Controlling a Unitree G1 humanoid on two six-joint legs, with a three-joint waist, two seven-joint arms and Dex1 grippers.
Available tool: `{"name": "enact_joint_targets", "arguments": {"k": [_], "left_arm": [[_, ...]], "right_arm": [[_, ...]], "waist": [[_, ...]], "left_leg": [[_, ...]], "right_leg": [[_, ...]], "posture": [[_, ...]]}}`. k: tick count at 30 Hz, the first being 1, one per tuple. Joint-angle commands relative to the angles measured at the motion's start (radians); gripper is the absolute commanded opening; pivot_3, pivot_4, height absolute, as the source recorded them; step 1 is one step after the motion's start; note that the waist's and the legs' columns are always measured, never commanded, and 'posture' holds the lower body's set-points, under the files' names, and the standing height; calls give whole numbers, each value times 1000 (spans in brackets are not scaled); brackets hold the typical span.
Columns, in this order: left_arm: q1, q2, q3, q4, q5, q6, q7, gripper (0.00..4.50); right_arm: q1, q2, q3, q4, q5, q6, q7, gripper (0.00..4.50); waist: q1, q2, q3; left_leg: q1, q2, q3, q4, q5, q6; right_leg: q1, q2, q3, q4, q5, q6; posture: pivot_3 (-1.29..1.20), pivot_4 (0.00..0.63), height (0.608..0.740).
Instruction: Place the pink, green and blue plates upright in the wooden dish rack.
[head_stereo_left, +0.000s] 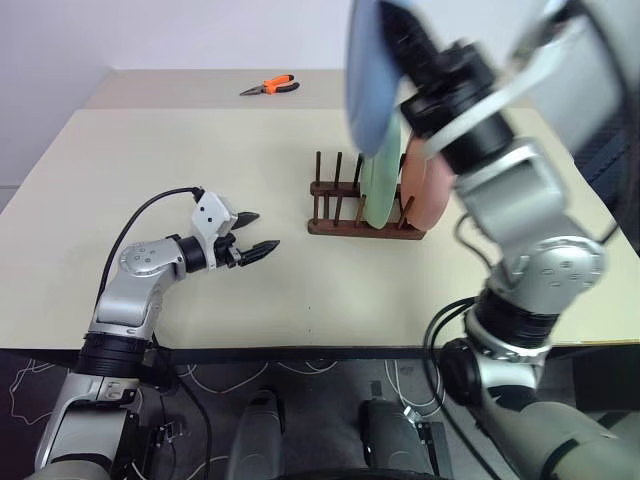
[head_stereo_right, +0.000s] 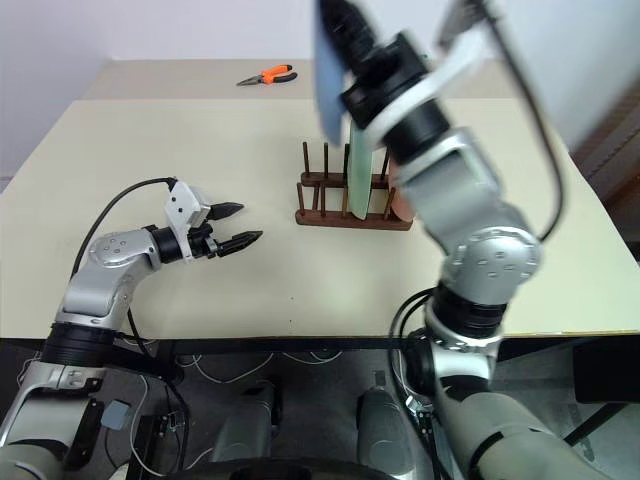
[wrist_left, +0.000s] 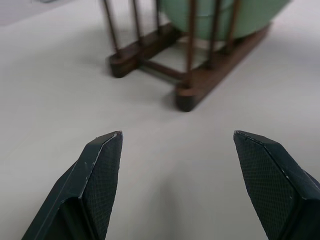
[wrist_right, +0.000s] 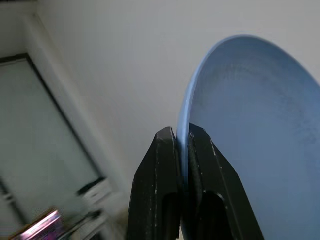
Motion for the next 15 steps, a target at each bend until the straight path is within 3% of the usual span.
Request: {"name": "enact_joint_targets", "arguments": {"k": [1,15], "left_arm": [[-4,4,24,-12,5,-28,4,3638],[27,-4,15,-71,1,2,17,3638]], "right_arm": [[-4,51,23,60,-33,-38,-50,79],[0,119,10,281,-122,-60,-83,79]], "waist": [[2,0,0],[-2,0,0]], "left_leg": [[0,0,0,0,0,0],[1,0,0,-1,0,0]], "right_leg": [[0,0,0,0,0,0],[-1,0,0,1,0,0]], "posture": [[0,150,740],[0,150,740]]}}
